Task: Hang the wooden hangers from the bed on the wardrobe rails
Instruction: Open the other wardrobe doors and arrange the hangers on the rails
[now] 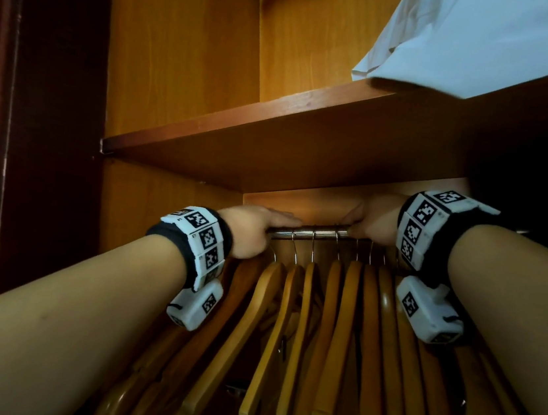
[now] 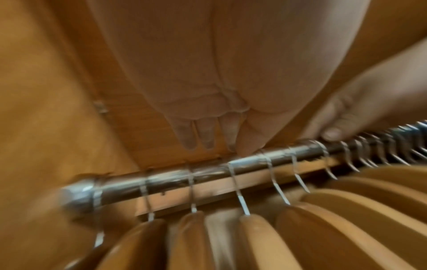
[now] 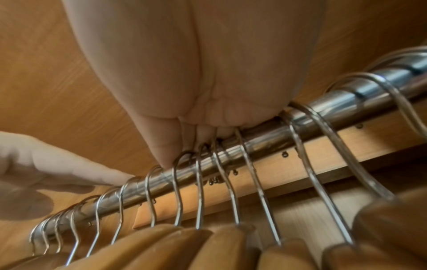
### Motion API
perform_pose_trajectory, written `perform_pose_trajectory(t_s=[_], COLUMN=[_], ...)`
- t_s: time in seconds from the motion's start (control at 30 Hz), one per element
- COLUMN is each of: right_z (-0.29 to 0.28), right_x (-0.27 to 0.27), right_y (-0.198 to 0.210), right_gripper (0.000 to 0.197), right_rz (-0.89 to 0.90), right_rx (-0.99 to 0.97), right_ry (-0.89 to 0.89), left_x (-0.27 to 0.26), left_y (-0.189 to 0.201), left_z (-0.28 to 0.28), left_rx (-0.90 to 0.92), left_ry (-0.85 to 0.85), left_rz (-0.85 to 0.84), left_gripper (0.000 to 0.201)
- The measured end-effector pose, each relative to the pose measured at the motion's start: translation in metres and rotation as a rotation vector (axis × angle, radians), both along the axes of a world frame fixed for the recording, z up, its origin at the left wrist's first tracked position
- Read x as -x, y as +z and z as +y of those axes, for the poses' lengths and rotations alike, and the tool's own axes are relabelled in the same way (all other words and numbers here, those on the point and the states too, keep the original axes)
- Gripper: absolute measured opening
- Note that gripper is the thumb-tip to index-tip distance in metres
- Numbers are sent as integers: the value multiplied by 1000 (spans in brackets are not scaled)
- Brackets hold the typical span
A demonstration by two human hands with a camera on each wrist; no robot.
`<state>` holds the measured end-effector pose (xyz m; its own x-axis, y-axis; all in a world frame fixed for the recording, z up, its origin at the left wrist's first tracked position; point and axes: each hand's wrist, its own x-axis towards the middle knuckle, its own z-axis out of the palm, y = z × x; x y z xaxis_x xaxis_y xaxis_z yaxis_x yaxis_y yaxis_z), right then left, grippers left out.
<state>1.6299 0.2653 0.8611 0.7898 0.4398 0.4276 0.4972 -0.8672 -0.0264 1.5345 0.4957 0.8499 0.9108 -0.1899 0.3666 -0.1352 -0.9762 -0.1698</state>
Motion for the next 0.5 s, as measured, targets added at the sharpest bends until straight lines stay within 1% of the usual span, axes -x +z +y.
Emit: perform_pose_trajectory(t_s=[0.07,0.1,0.17,0.2,0.27,0.3,0.37,0.4,0.5], right_z=[2,0,2,2,0,-1,-1,0,1], right_x=[9,14,12,5,2,2,18,21,27], right_y=[-1,-2,1,3,3,4,2,1,0], right_gripper=[37,38,37,40,51,50,42,42,41], right_rz=[-2,40,15,7,35,18,1,-7,-8], right_rx=[22,28,65,82,135,148,119,98,99], right_ry=[-22,-25,-25,-19,-59,-49,-44,-24,-11], left_x=[-5,-7,-8,-8,-6,-6,-4,-2,-2], left_y=[0,0,0,1,1,1,0,0,2], left_z=[-3,-4,-4,-4,-4,-5,-6,-7,-11], left_rx=[-35,-41,-38,-33,-20,-10,1,5,24], left_ry=[-1,1,23,32,33,27,18,17,13], left_rz=[-34,-51,-67,-71,-90,-101,-117,-122,-103], left_gripper=[77,74,73,73,71,68,60,57,55])
